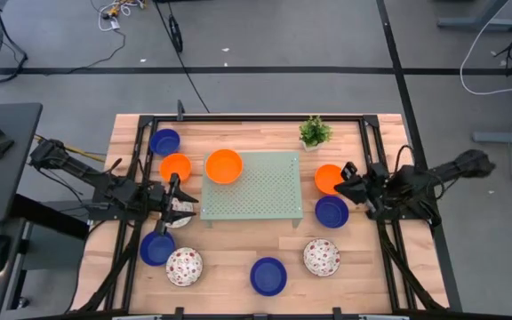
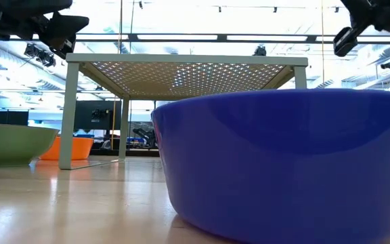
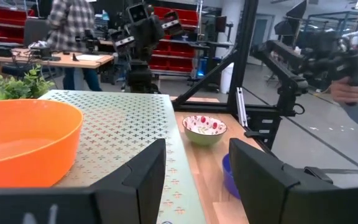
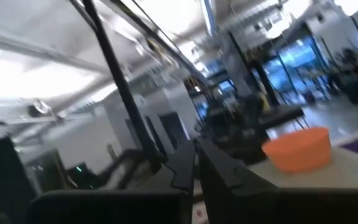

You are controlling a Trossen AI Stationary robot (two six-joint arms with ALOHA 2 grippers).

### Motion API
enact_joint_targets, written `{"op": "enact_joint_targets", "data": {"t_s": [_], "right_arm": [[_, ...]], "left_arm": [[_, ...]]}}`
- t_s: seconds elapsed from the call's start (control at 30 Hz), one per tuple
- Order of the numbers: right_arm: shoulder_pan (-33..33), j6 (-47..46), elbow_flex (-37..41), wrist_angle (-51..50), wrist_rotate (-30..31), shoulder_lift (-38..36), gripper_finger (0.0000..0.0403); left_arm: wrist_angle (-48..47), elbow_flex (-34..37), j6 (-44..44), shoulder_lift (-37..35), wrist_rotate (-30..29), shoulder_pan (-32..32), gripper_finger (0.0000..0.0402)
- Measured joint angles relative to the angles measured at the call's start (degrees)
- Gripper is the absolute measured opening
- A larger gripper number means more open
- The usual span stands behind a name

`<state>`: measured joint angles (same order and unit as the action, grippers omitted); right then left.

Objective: Pick & Place Mini bowls
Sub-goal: Put the blue bowl on the shelf

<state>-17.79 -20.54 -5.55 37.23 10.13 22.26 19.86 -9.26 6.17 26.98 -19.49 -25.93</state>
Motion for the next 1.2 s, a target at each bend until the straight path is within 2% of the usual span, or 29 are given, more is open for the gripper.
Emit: {"op": "enact_joint_targets", "data": {"t_s": [0.1, 0.17, 0.3, 0.4, 0.53, 0.63, 0.77, 0.9, 1.07, 1.2], "right_arm": [[-5.02, 1.74, -6.49, -4.21, 5.9, 6.86, 0.0027], [-8.15, 1.85, -12.76, -11.9, 9.98, 10.88, 0.0027], [-13.99, -6.53, -28.5, -38.79, 19.03, 17.9, 0.0016], [-16.83, -17.16, -39.01, -57.43, 22.41, 23.4, 0.0004], [-18.58, -26.91, -48.55, -74.92, 22.39, 30.39, 0.0005], [-19.24, -27.0, -51.76, -84.17, 21.39, 35.05, 0.0004], [-19.4, -23.49, -52.03, -89.44, 14.77, 40.17, 0.0003], [-19.4, -26.25, -52.03, -94.44, 7.68, 45.27, 0.0005], [-19.4, -32.35, -52.01, -98.48, 6.75, 50.64, 0.0028], [-19.4, -30.05, -52.01, -98.67, 6.74, 53.62, 0.0073]], "left_arm": [[-0.03, 0.0, 0.02, 0.0, 0.0, 0.0, 0.0181], [-0.14, 0.0, 0.05, 0.0, 0.03, 0.0, 0.0181], [-0.42, 0.0, 0.34, 0.0, 0.27, -0.01, 0.0181], [-0.44, 0.0, 0.62, 0.0, 1.46, 0.0, 0.0181], [-0.46, 0.0, 0.68, 0.0, 2.21, -0.02, 0.0181], [-0.49, 0.0, 0.69, 0.0, 2.19, -0.02, 0.0181], [-0.52, 0.0, 0.7, 0.0, 2.19, -0.01, 0.0181], [-0.52, 0.0, 0.7, 0.0, 2.19, -0.02, 0.0181], [-0.61, 0.0, 0.7, 0.0, 2.19, -0.02, 0.0181], [-0.85, 0.0, 0.7, 0.0, 2.19, -0.02, 0.0181]]}}
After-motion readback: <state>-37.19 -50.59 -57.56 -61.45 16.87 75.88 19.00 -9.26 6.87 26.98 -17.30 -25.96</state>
